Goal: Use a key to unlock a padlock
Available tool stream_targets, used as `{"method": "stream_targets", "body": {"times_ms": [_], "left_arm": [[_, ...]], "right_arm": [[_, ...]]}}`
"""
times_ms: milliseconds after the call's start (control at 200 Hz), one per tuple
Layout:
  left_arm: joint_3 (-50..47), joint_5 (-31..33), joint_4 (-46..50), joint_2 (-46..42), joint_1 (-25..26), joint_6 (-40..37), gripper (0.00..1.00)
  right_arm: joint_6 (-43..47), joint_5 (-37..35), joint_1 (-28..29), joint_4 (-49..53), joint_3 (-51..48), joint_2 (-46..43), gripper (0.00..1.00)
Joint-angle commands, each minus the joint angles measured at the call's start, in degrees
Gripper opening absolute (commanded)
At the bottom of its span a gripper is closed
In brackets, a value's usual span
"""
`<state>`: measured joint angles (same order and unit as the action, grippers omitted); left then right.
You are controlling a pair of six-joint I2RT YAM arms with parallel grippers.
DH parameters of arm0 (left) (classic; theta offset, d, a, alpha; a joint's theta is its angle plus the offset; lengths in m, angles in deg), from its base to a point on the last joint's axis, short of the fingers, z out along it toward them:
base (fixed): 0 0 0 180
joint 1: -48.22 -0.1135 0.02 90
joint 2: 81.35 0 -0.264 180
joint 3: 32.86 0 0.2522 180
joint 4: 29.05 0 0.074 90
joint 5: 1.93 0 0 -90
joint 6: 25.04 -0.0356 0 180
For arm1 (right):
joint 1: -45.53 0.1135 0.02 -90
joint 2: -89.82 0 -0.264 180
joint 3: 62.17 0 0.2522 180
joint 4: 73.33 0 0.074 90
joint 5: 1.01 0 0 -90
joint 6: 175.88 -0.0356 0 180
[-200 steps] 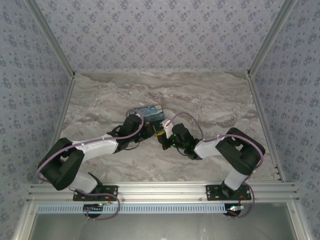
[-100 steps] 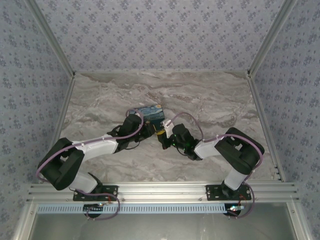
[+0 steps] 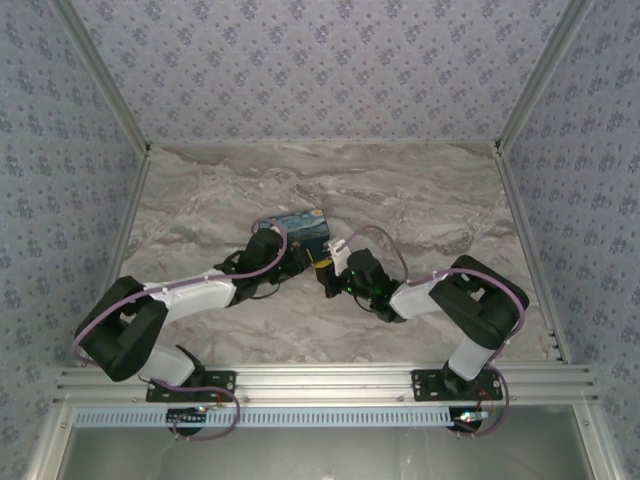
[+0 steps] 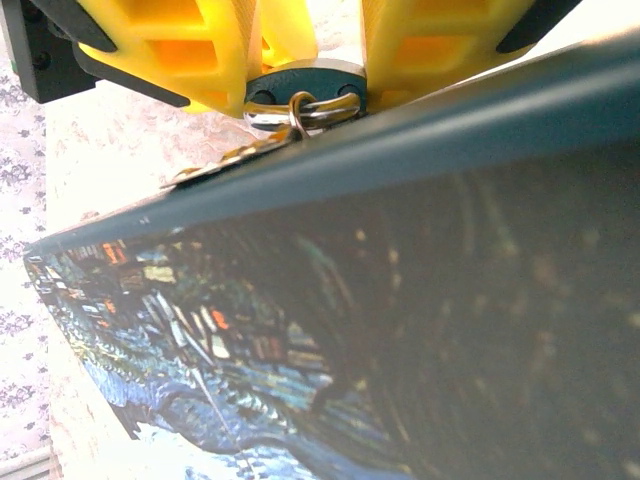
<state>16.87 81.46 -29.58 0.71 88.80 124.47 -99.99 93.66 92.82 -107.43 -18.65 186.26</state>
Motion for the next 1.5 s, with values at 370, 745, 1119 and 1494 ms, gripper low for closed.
{"method": "stream_targets", "body": {"times_ms": [370,745,1119,1494], "left_arm": [[2.0,-1.7,-4.0,-2.5,0.8,2.5,0.25],[2.5,-2.4,-2.6,-3.6,0.8,2.9,0.25],[2.4,-2.9,-0.9,-4.1,0.8,2.1,0.25],[2.3,-3.9,-1.4,-2.7,0.8,1.9,0.25]], "right_arm": [[-1.3,-2.3,0.1,-9.1,0.2,0.8,0.00],[1.8,-1.3,0.1,-11.3,2.0,1.7,0.00],[1.6,1.1,0.0,-11.7,4.1,1.5,0.00],[0.0,3.7,-0.9,-12.3,6.3,0.3,0.00]]}}
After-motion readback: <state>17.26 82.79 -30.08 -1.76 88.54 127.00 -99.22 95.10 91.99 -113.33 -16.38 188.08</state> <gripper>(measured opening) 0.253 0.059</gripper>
